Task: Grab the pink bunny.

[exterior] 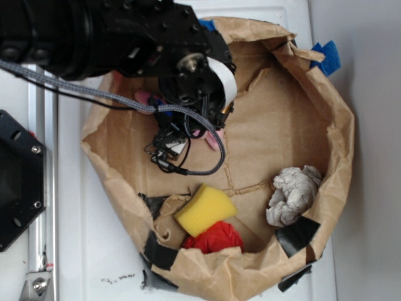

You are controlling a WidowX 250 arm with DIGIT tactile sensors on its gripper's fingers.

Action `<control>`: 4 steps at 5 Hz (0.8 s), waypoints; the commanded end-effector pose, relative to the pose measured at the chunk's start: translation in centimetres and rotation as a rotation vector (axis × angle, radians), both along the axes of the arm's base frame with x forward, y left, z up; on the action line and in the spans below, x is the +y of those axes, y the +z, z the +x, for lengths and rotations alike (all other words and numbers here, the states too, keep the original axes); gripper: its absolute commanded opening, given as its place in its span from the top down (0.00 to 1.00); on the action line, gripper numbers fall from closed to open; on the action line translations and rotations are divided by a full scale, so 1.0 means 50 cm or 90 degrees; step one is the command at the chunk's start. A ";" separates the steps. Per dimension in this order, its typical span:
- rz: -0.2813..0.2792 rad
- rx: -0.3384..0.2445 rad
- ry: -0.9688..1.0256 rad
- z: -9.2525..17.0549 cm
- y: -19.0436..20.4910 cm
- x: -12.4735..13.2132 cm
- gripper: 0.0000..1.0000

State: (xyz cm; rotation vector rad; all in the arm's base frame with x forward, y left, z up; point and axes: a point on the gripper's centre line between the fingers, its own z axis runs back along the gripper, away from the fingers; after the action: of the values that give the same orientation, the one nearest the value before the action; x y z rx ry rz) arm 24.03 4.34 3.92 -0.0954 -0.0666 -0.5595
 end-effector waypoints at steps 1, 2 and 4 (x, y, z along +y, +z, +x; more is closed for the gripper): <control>0.004 -0.073 0.018 0.000 0.064 -0.029 1.00; -0.042 -0.114 0.067 -0.006 0.166 -0.047 1.00; -0.059 -0.104 0.132 0.001 0.285 -0.063 1.00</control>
State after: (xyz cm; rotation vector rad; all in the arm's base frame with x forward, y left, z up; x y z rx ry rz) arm 23.35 1.55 16.63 -0.1501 -0.1980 -0.3393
